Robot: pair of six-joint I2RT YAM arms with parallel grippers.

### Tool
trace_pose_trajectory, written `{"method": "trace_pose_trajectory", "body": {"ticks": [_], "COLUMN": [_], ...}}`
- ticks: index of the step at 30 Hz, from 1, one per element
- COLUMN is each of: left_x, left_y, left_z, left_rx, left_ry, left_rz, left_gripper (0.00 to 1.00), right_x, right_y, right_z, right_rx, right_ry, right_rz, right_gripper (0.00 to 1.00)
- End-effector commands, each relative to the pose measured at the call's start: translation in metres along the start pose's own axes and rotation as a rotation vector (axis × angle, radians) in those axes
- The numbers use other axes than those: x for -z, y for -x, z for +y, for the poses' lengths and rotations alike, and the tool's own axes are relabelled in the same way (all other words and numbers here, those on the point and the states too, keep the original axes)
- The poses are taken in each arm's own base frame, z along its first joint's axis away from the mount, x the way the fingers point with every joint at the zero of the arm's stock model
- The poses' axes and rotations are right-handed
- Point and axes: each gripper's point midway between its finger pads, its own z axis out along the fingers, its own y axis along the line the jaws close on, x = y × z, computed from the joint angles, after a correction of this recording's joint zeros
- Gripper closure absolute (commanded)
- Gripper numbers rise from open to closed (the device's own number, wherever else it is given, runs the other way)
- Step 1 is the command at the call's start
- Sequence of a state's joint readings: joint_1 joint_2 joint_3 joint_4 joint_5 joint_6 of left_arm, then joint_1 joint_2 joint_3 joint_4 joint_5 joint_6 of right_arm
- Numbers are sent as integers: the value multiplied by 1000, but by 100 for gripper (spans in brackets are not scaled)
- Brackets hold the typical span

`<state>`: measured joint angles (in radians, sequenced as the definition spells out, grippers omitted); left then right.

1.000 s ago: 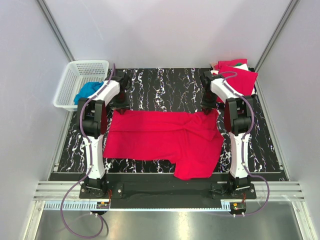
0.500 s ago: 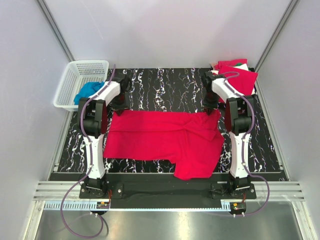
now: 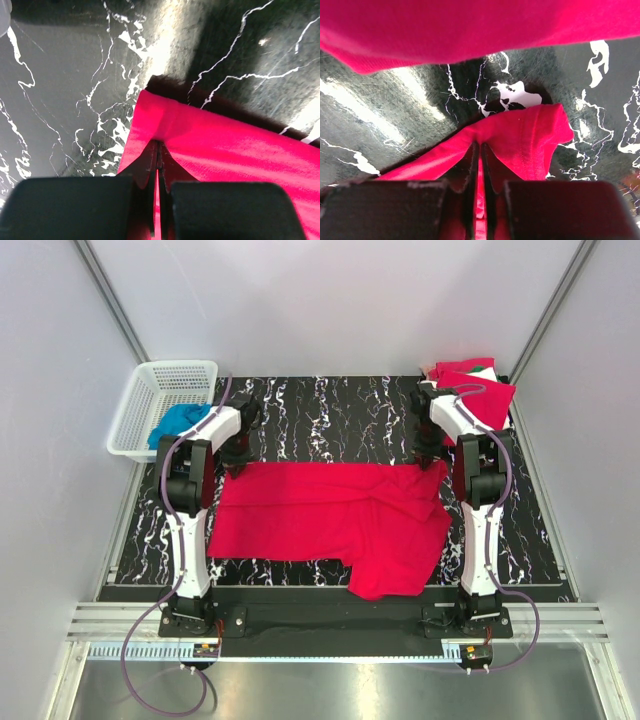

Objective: Fold and stack the t-shirts
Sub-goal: Fold the tshirt

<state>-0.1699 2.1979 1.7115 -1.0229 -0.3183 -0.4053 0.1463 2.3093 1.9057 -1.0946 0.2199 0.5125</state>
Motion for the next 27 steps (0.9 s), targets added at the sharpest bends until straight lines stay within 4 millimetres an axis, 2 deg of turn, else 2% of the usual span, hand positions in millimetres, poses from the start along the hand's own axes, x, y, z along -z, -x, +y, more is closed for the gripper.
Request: {"method": "trace_pose_trajectory", "body": {"ticks": [1,10,21,24,27], "left_x": [6,6,4,4,10], "left_y": [0,15,32,31,34], "left_z": [11,22,22,22,22], "left_rx": [49,83,85,83,92], "left_ry": [15,40,44,44,33], "left_rz": [-11,-37,-46,-41,-56], "left_gripper": [100,100,100,100,100], "right_x": [-3,-3,-6,-5,6], "right_y": [16,25,30,32,38], "right_z": [-11,-19,-16,-14,-12], "right_rx": [-3,-3,15,18,15], "right_ry": [-39,-60,-50,-37,-21], "right_rz": [-36,-42,-33,-30,-50], "right_gripper": [88,87,83,80,78]}}
